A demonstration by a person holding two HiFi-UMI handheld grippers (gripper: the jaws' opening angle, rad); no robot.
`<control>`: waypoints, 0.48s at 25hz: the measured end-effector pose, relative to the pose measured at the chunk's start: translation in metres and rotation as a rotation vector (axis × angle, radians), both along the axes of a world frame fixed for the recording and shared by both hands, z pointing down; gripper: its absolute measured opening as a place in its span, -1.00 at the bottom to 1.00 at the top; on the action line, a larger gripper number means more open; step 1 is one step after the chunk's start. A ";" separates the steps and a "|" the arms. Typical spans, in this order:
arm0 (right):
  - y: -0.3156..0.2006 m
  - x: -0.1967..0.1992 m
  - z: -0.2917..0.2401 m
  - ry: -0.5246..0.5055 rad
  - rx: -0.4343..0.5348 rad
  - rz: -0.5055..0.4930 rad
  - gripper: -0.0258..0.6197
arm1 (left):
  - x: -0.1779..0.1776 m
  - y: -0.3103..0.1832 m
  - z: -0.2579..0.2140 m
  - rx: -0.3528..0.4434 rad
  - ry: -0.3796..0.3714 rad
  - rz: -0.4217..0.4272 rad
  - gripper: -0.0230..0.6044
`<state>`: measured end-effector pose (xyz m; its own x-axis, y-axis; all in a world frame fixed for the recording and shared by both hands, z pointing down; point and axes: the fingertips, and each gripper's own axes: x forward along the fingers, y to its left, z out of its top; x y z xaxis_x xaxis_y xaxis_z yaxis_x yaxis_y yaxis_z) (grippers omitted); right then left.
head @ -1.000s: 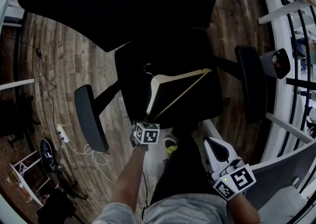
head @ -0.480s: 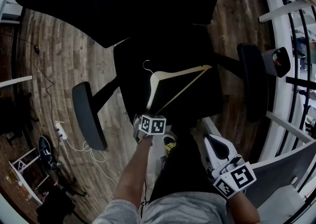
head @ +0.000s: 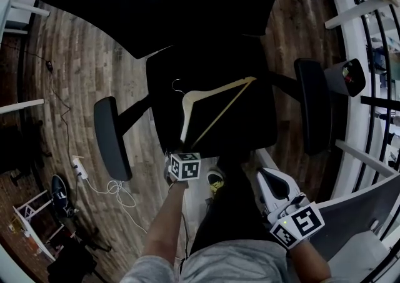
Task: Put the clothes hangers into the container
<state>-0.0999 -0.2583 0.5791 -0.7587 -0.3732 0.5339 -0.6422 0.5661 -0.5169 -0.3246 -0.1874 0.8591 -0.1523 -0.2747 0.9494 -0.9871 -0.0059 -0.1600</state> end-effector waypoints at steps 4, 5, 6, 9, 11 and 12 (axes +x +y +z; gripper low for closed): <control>0.008 0.004 -0.011 -0.004 0.024 0.009 -0.92 | -0.004 0.006 -0.026 0.074 0.010 -0.052 -0.64; 0.010 0.004 -0.014 -0.006 0.028 0.010 -0.92 | -0.004 0.005 -0.033 0.091 0.012 -0.054 -0.64; 0.013 0.004 -0.018 -0.007 0.033 0.011 -0.92 | -0.004 0.004 -0.041 0.108 0.015 -0.054 -0.64; 0.021 0.003 -0.034 -0.014 0.055 0.002 -0.92 | -0.002 0.002 -0.068 0.164 0.032 -0.059 -0.64; 0.024 0.004 -0.044 -0.021 0.075 0.001 -0.92 | -0.002 -0.001 -0.084 0.204 0.046 -0.071 -0.64; 0.026 0.005 -0.048 -0.025 0.083 0.004 -0.92 | -0.002 -0.001 -0.089 0.221 0.054 -0.078 -0.64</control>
<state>-0.0949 -0.2324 0.5311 -0.7697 -0.4189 0.4818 -0.6323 0.6050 -0.4840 -0.3261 -0.1888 0.7699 -0.1318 -0.4663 0.8747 -0.9904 0.0997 -0.0961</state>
